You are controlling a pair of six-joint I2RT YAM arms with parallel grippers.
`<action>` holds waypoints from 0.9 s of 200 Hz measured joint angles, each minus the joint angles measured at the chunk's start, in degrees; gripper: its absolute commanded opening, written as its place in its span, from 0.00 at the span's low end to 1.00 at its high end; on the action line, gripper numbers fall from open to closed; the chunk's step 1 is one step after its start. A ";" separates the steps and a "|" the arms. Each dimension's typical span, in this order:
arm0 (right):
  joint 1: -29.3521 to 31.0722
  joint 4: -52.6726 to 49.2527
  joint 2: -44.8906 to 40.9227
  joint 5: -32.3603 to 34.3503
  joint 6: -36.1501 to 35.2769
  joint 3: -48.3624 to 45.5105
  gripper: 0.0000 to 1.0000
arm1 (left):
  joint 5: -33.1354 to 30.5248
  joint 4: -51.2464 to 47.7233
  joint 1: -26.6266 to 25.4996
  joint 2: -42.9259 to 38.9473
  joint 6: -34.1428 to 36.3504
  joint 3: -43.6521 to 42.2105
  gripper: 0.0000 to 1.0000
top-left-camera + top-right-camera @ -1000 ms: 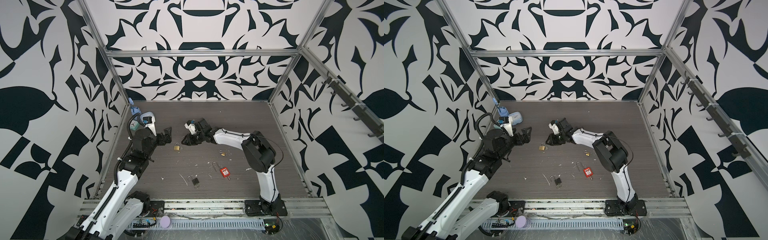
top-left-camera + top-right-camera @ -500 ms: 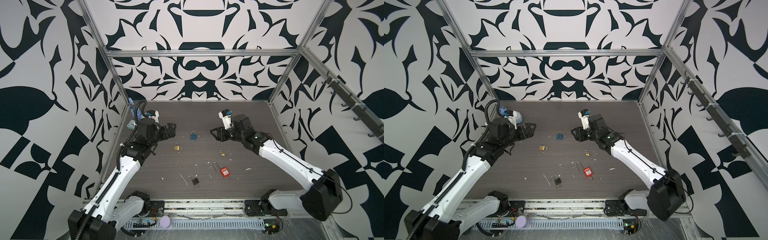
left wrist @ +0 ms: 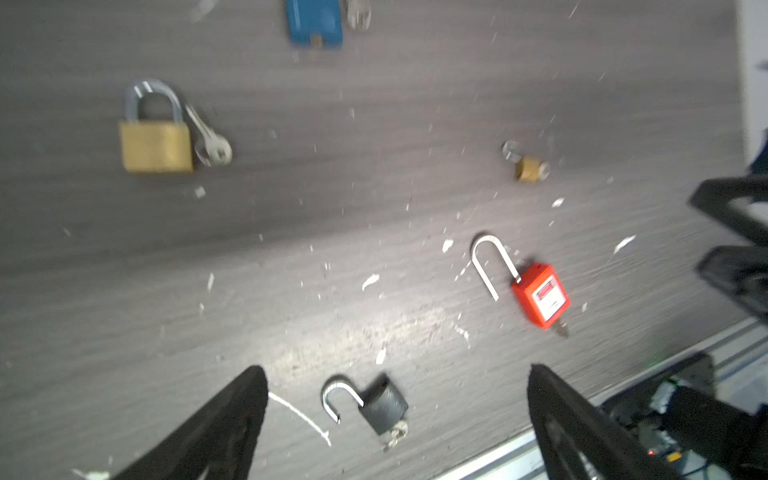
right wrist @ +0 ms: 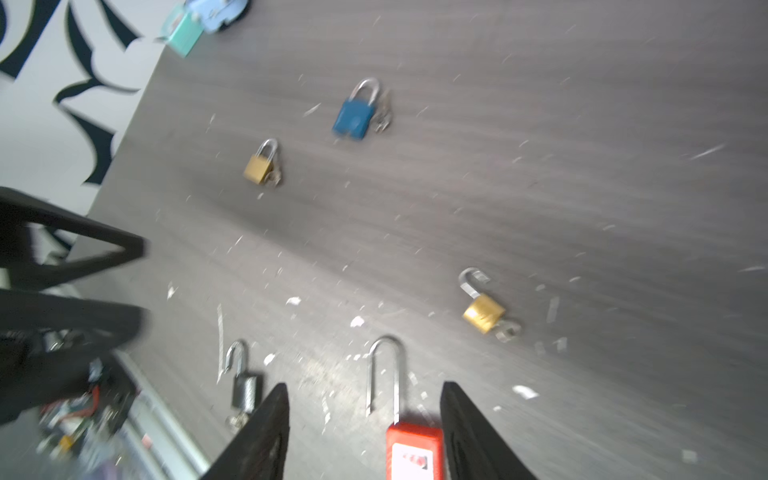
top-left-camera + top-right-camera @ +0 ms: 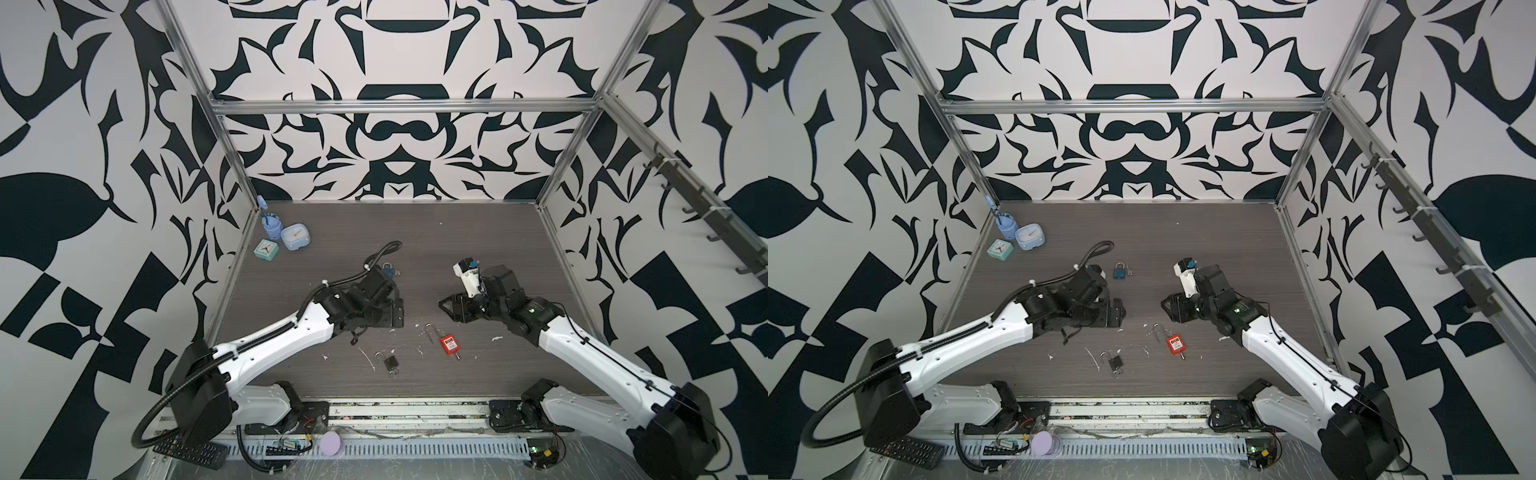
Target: Lock with the key
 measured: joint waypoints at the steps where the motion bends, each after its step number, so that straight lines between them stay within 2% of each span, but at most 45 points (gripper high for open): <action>1: 0.13 0.11 -0.07 -0.09 -0.02 -0.13 0.61 | 0.13 -0.35 -0.31 0.42 -0.31 0.00 0.99; 21: 5.55 3.04 -2.14 -2.27 -1.62 -4.22 0.66 | 1.77 -4.48 -2.71 4.59 -3.98 -0.02 0.99; 63: 19.61 7.96 -6.27 -2.36 -9.66 -10.23 0.69 | 5.70 -7.43 -2.78 6.38 -9.75 -0.13 0.96; 122: 27.26 10.62 -7.30 2.91 -14.75 -12.96 0.69 | 11.26 -8.22 -2.84 14.43 -17.20 -0.13 0.93; 145: 30.64 11.65 -6.21 5.64 -15.41 -14.25 0.68 | 12.57 -8.33 -2.84 15.45 -19.43 -0.13 0.88; 180: 31.21 12.81 -7.58 10.03 -15.21 -16.13 0.68 | 13.81 -7.19 -2.82 17.07 -21.57 -0.13 0.86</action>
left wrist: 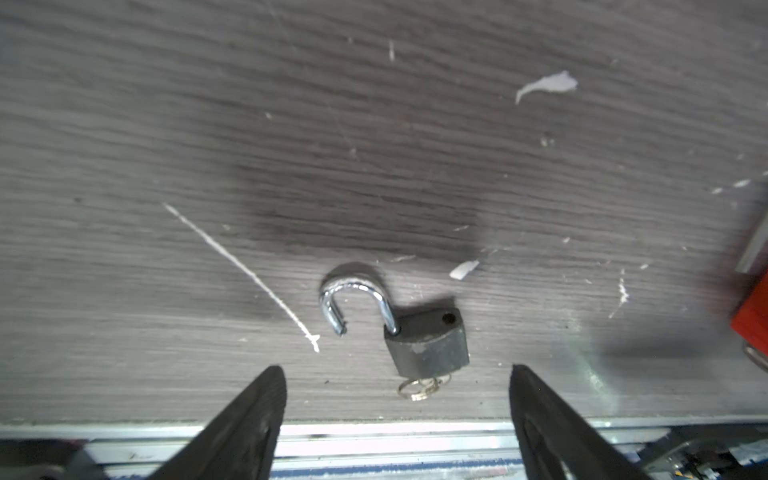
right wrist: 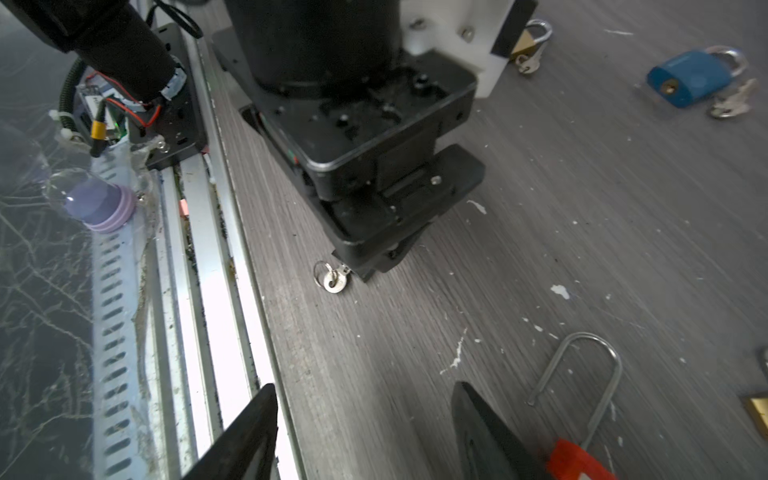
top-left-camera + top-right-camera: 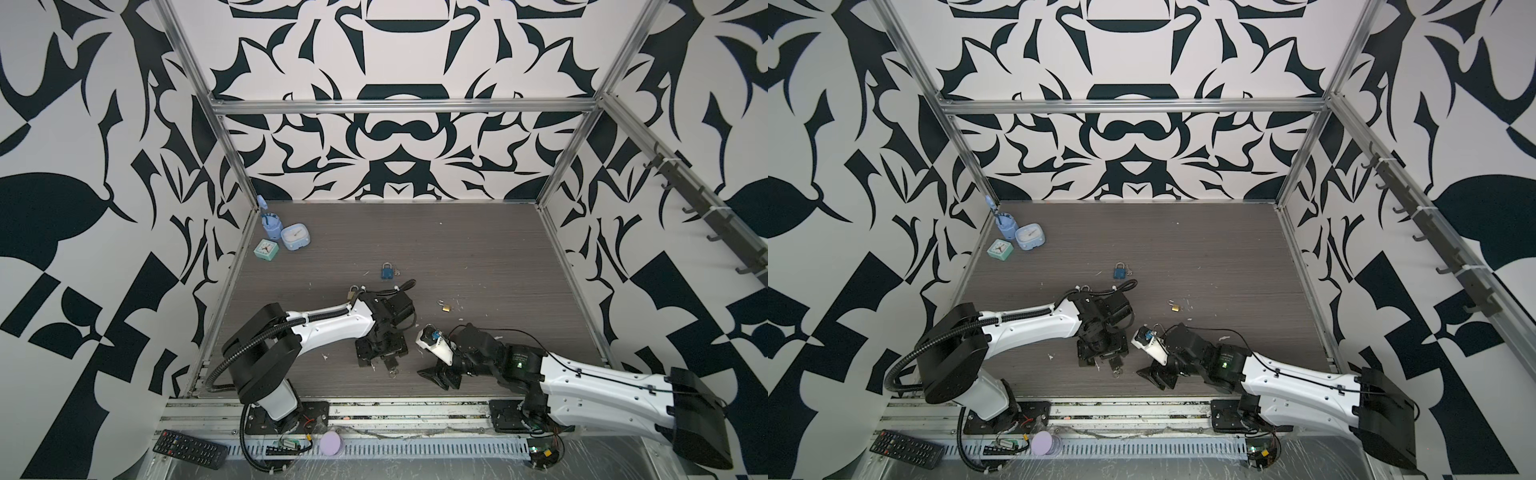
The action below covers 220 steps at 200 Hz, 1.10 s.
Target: Lock with the key
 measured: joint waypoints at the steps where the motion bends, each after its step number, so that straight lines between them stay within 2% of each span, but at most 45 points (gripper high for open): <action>1: 0.00 0.00 -0.22 0.17 0.00 -0.07 0.68 | 0.00 0.00 -0.02 0.04 -0.04 0.00 0.86; 60: 0.11 -0.13 -7.30 3.80 0.02 -1.44 0.68 | 1.40 -1.18 -0.02 4.59 -0.55 2.21 0.86; 66: 0.11 -0.13 -7.52 3.91 0.02 -1.46 0.68 | 1.55 -1.29 -0.02 4.85 -0.55 2.56 0.81; 105: 0.11 -0.02 -6.49 4.52 0.00 -1.51 0.68 | 2.75 -1.86 -0.02 6.43 -1.05 2.93 0.74; 150: 0.11 0.07 -4.85 4.57 -0.33 -1.51 0.68 | 3.74 -2.47 -0.74 8.57 -1.86 4.52 0.61; 183: 0.11 0.24 -5.01 4.81 -0.39 -1.51 0.68 | 4.87 -2.84 -0.83 9.29 -2.45 5.01 0.47; 220: 0.11 0.24 -6.82 5.25 -0.39 -1.51 0.68 | 5.88 -2.91 -0.87 9.62 -2.99 5.27 0.27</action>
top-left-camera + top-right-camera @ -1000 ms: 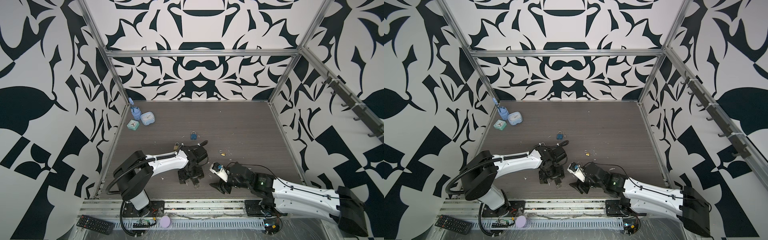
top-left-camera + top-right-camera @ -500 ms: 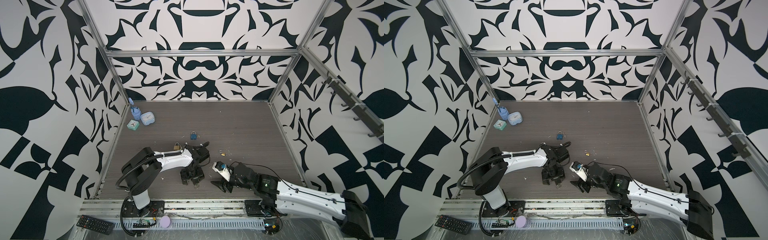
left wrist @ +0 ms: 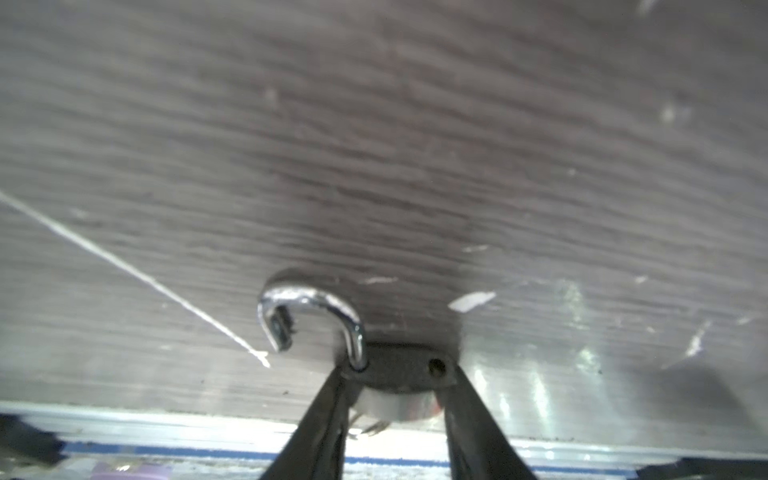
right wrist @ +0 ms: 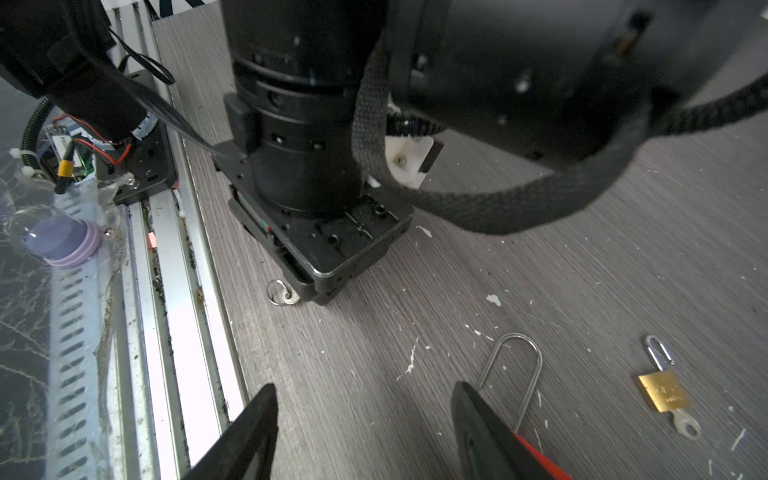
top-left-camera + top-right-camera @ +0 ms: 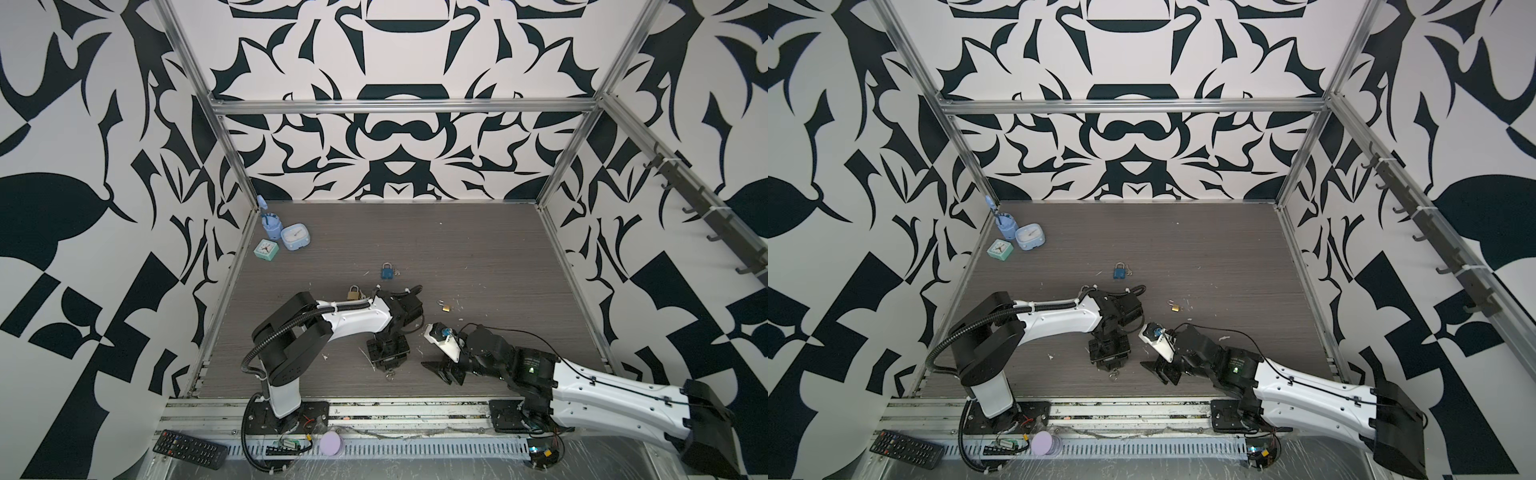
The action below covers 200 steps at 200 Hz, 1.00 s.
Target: Lock with the key
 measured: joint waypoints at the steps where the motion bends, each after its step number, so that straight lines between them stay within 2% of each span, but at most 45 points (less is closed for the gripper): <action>1: 0.00 0.00 -0.02 0.00 0.00 0.00 0.68 | 0.00 0.00 0.00 0.00 -0.09 0.02 0.26; 16: 0.00 -0.04 -0.61 0.26 0.04 0.00 0.68 | 0.15 -0.09 0.00 0.17 0.13 0.20 0.16; 46: 0.00 -0.04 -1.81 2.34 0.87 0.00 0.69 | -1.29 -1.62 0.00 0.74 1.01 1.62 0.07; 66: 0.02 0.11 -3.17 5.60 2.14 0.02 0.68 | -6.91 -4.87 0.00 0.61 3.45 5.44 0.05; 75: 0.11 0.35 -3.96 7.32 2.78 0.02 0.67 | -9.64 -5.66 0.07 0.31 5.07 7.54 0.00; 94: 0.11 0.98 -5.95 12.31 4.00 0.37 0.67 | -15.37 -6.60 0.55 -0.87 10.67 11.91 0.00; 128: 0.11 3.58 -8.39 21.84 5.77 1.95 0.67 | -23.58 -5.70 2.23 -4.61 26.58 15.19 0.00; 156: -1.68 4.42 -8.46 27.58 8.31 2.84 0.66 | -28.15 1.22 2.97 -11.28 44.39 9.38 0.00; 176: -8.46 2.86 -5.55 24.74 11.85 5.55 0.66 | -28.22 8.68 3.02 -19.52 57.20 0.79 0.00; 200: -21.20 1.86 1.33 12.50 17.53 10.56 0.67 | -23.76 19.54 3.04 -33.27 73.02 -11.78 0.00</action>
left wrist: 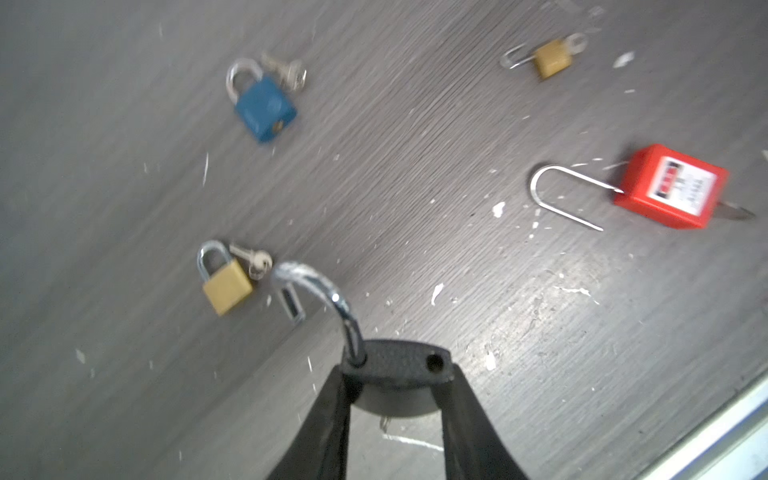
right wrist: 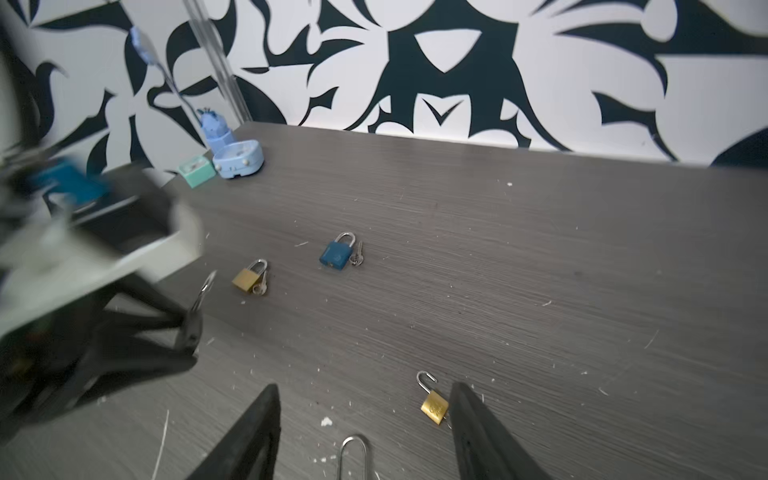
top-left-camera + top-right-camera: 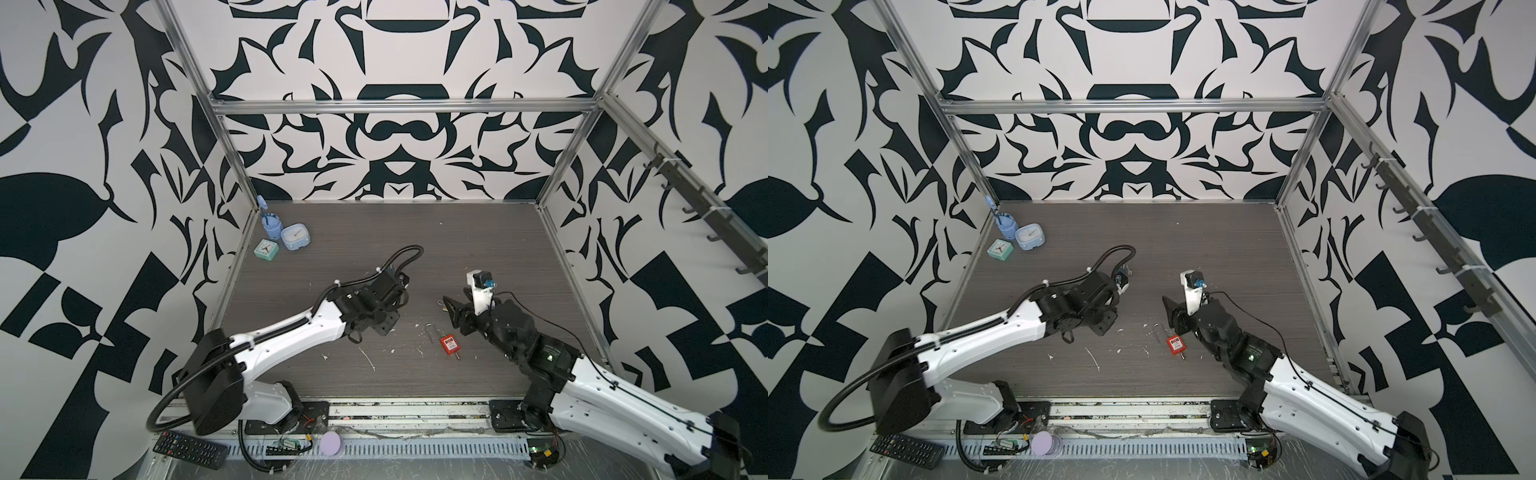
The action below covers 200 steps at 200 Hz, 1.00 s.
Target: Lock with the key
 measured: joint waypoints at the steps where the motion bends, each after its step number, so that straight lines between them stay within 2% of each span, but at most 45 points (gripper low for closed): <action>1: -0.66 0.00 0.46 -0.81 0.33 0.26 0.68 | 0.55 0.63 0.02 -0.92 0.70 -0.76 0.00; 18: -7.19 0.09 6.64 -11.41 3.52 3.10 0.72 | 6.40 7.43 0.17 -10.78 11.23 -8.66 0.00; 34: -9.79 -0.24 11.45 -20.33 4.79 5.38 0.74 | 11.56 10.71 0.26 -16.04 18.34 -12.59 0.00; 66: -10.23 -2.27 18.32 -35.67 4.33 11.87 0.73 | 18.01 12.26 0.35 -17.03 28.39 -13.88 0.00; 90: -10.21 -3.82 22.05 -43.47 2.84 17.05 0.67 | 19.67 13.05 0.42 -16.50 32.70 -14.80 0.00; 123: -8.79 -7.34 25.97 -48.09 0.57 19.91 0.66 | 20.35 14.49 0.48 -15.34 34.47 -15.63 0.00; 147: -5.14 -11.23 27.80 -48.48 -1.81 19.98 0.66 | 20.90 15.34 0.61 -14.19 34.47 -15.63 0.00; 166: -2.91 -13.97 28.89 -48.37 -3.74 20.44 0.61 | 21.35 15.76 1.05 -13.81 34.18 -15.63 0.00; 200: -2.23 -16.94 29.53 -47.84 -5.55 20.55 0.55 | 22.43 16.83 3.41 -13.92 32.63 -15.61 0.00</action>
